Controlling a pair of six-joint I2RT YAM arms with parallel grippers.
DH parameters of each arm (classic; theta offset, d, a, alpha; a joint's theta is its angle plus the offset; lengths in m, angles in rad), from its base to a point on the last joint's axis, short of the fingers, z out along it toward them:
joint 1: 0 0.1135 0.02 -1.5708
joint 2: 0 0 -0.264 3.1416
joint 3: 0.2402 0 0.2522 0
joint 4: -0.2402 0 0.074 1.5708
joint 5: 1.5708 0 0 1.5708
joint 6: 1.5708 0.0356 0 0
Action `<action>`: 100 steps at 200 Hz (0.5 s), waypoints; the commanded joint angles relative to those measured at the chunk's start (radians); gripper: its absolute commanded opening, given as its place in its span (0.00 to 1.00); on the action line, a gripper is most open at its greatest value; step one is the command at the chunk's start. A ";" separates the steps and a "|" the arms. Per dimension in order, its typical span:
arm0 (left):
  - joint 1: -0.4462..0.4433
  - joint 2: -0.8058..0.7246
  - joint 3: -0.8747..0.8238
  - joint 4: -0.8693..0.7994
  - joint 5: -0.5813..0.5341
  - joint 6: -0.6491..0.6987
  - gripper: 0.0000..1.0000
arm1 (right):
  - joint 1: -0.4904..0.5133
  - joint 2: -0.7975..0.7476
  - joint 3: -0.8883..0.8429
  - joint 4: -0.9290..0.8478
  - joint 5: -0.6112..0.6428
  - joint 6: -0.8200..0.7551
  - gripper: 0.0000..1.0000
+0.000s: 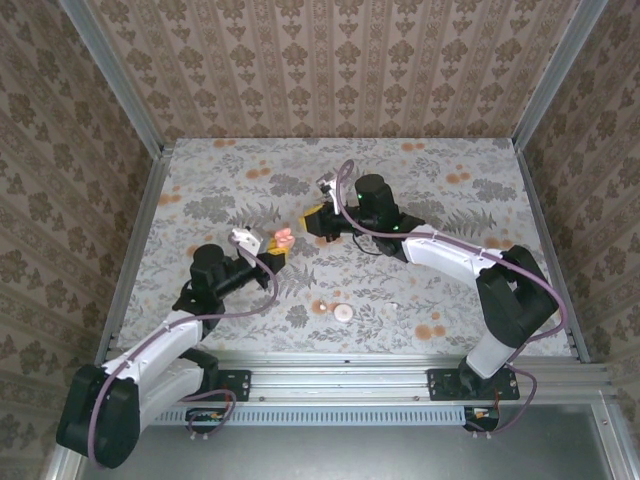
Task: Insert wireless bluetooth earbuds into charging case
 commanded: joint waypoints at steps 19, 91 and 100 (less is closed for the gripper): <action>-0.022 -0.001 0.030 0.054 0.027 0.019 0.01 | 0.021 -0.029 -0.033 0.168 -0.100 0.035 0.17; -0.030 -0.026 0.026 0.044 -0.015 0.028 0.01 | 0.055 -0.027 -0.028 0.170 -0.140 0.028 0.17; -0.029 -0.033 0.027 0.040 -0.018 0.030 0.01 | 0.056 -0.027 -0.032 0.165 -0.140 0.026 0.17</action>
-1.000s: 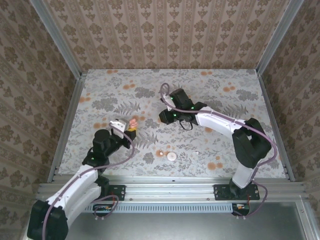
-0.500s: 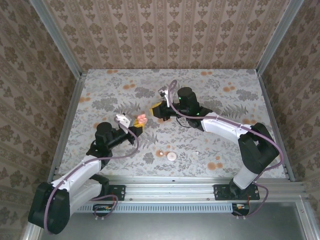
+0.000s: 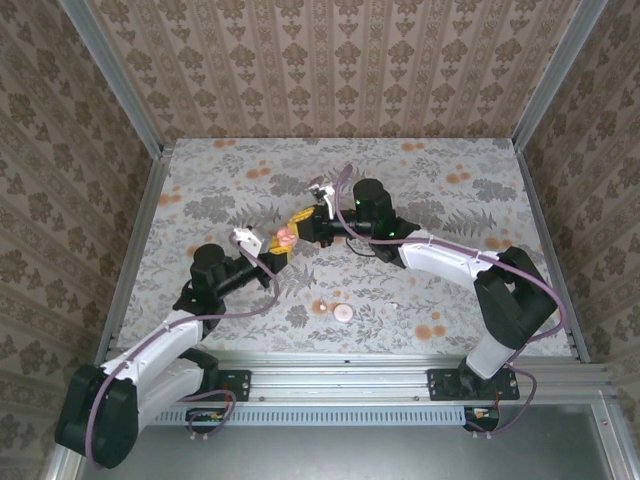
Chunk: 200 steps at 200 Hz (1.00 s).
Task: Insert wireless bluetooth earbuds into charging case
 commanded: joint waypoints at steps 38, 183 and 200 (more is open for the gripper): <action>-0.006 -0.050 0.022 0.007 -0.019 0.029 0.01 | 0.018 -0.019 -0.008 0.017 -0.040 0.001 0.17; -0.007 -0.056 0.036 -0.005 -0.027 0.032 0.01 | 0.049 0.011 0.014 -0.022 -0.012 -0.038 0.17; -0.006 -0.056 0.039 -0.005 -0.026 0.032 0.01 | 0.053 0.009 0.016 -0.043 0.007 -0.056 0.17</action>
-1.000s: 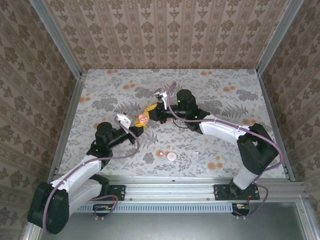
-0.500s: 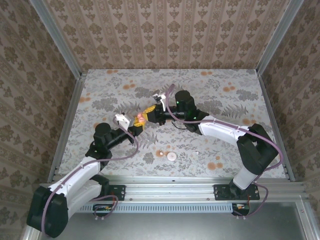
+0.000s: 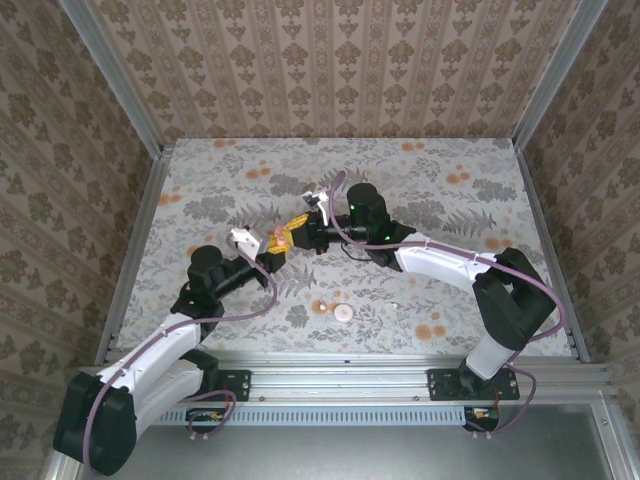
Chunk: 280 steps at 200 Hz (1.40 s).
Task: Insert wireless bluetooth earbuds into charging case
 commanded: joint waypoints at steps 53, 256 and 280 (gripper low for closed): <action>-0.005 -0.018 0.046 0.015 0.007 0.018 0.01 | 0.016 0.015 0.011 -0.041 0.086 -0.048 0.17; -0.005 -0.033 0.060 -0.018 -0.002 0.035 0.01 | 0.015 0.034 0.034 -0.024 -0.024 -0.001 0.27; -0.005 -0.030 0.062 -0.020 -0.004 0.038 0.01 | 0.011 0.035 0.040 -0.016 -0.030 0.023 0.29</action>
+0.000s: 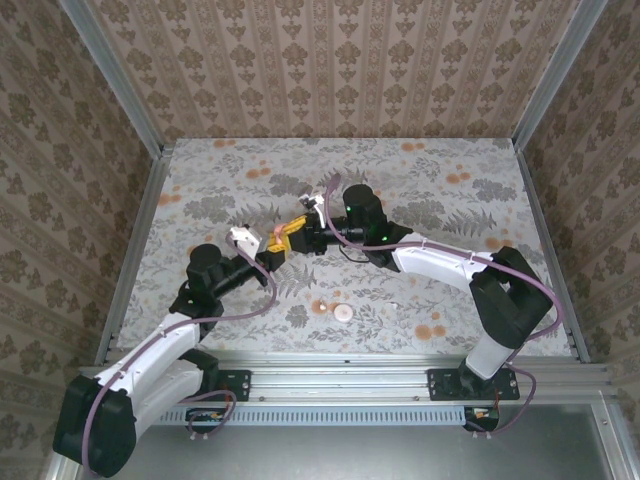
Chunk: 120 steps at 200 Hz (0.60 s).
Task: Insert wireless bluetooth earbuds into charging case
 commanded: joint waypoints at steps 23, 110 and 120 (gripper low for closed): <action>-0.005 -0.017 0.036 0.011 -0.002 0.027 0.01 | -0.005 0.023 0.040 0.009 -0.043 0.069 0.30; -0.035 0.037 0.000 0.171 0.011 -0.015 0.01 | -0.018 0.019 0.062 -0.070 -0.030 0.097 0.31; -0.036 0.041 0.003 0.176 0.012 -0.015 0.01 | -0.020 0.018 0.063 -0.076 -0.027 0.097 0.31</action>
